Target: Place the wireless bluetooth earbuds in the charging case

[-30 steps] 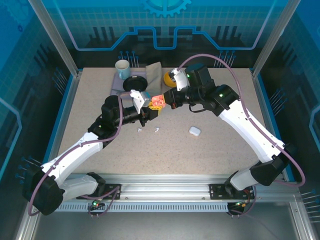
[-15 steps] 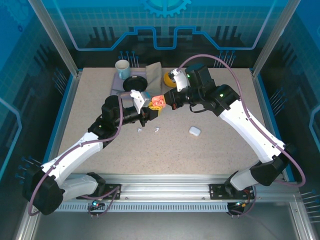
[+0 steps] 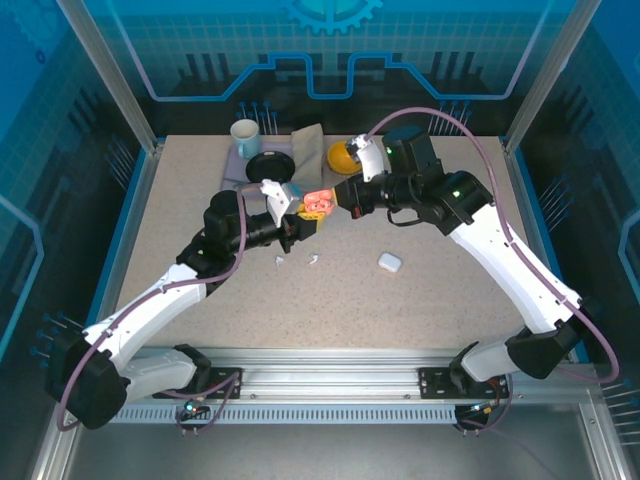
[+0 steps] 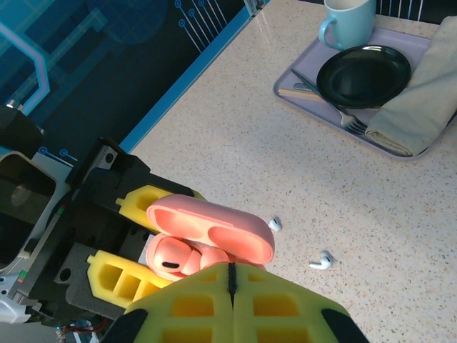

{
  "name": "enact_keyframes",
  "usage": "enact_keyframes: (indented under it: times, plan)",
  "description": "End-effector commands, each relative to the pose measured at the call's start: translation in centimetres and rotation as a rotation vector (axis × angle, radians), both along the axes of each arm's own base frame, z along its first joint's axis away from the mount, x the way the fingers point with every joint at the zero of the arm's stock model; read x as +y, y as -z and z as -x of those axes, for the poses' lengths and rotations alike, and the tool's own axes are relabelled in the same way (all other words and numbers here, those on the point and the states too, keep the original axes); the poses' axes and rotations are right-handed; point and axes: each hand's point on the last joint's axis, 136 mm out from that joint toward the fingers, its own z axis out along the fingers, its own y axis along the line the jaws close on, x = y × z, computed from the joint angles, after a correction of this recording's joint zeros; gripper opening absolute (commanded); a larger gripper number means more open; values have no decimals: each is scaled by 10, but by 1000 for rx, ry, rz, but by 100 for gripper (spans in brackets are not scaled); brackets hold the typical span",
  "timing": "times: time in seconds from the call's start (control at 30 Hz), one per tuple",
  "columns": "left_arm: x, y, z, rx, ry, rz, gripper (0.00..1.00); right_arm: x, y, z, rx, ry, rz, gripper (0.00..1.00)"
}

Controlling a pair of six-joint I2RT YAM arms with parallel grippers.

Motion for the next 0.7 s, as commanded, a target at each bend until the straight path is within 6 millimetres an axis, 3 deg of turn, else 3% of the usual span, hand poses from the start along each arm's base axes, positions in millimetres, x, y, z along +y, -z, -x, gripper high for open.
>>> enact_keyframes:
  times: [0.0,0.3,0.67]
  plan:
    - [1,-19,-1,-47,-1,29,0,12,-7,0,4,-30,-30,4]
    - [1,-19,-2,-47,-3,25,0,22,1,-3,21,-56,-3,4]
    - [1,-19,-2,-51,-6,24,0,6,6,10,17,-56,29,3]
